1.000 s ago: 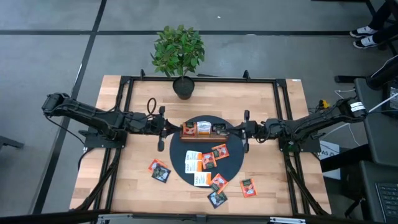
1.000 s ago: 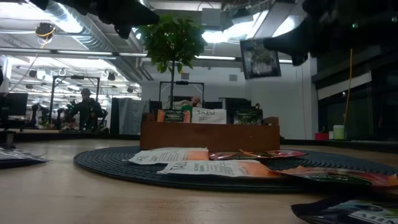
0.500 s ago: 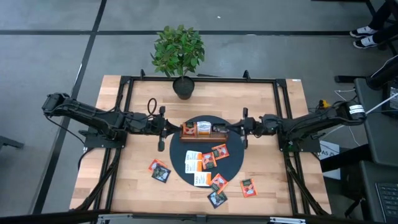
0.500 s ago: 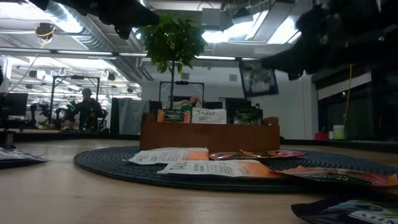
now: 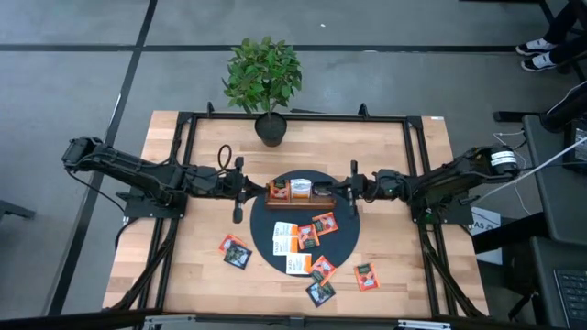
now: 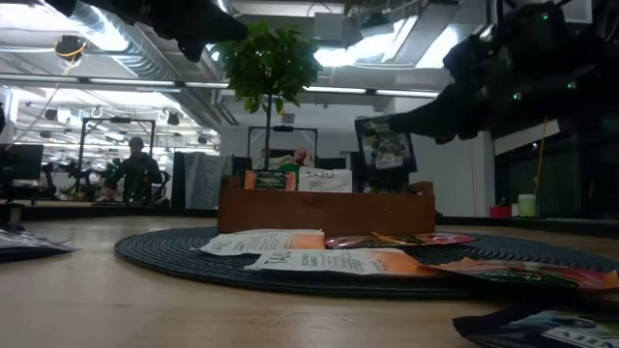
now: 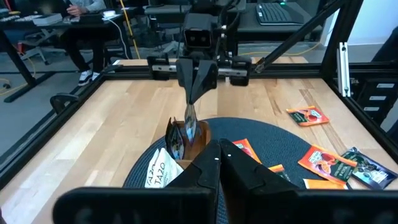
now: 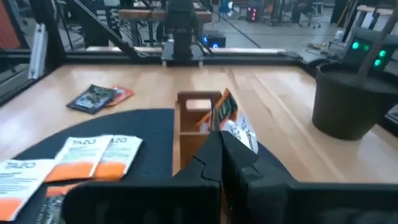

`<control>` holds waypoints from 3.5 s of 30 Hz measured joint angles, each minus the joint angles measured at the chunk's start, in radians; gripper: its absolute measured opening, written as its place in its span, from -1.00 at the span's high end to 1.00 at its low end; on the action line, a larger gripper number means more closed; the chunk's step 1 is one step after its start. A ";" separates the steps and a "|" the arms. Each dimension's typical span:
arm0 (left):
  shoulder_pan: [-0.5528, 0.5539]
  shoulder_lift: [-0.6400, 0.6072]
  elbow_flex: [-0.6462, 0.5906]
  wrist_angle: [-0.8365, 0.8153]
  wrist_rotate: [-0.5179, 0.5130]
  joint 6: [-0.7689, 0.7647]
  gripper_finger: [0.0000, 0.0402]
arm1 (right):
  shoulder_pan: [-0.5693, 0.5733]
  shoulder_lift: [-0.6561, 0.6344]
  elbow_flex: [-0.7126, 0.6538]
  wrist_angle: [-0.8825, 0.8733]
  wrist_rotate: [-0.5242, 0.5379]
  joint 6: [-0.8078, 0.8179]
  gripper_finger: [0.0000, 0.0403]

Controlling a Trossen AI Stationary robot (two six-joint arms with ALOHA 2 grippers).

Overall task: Pick & Place Tea
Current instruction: Put the violet tea bag into the right side of the wooden organizer

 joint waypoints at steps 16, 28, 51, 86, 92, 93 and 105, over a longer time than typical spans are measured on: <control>0.000 0.000 0.000 -0.001 0.001 0.000 0.97 | -0.030 0.118 0.000 0.066 0.002 -0.004 1.00; 0.000 0.000 0.000 -0.004 0.002 0.000 0.98 | -0.030 0.169 0.000 0.079 0.003 -0.025 1.00; 0.000 0.000 0.000 -0.004 0.002 -0.003 0.97 | -0.030 0.169 0.001 0.053 0.048 -0.005 0.91; 0.000 0.000 0.000 -0.004 0.003 -0.019 0.99 | -0.030 0.129 0.001 0.005 0.029 -0.030 0.18; 0.000 0.000 0.001 -0.003 0.003 -0.019 0.96 | -0.030 0.129 0.001 -0.005 0.029 -0.003 0.18; 0.000 0.000 0.001 -0.003 0.003 -0.019 0.96 | -0.030 0.129 0.001 -0.007 0.029 -0.003 0.18; 0.000 0.000 0.001 -0.004 0.003 -0.019 0.96 | -0.030 0.129 0.018 -0.004 0.029 -0.004 0.64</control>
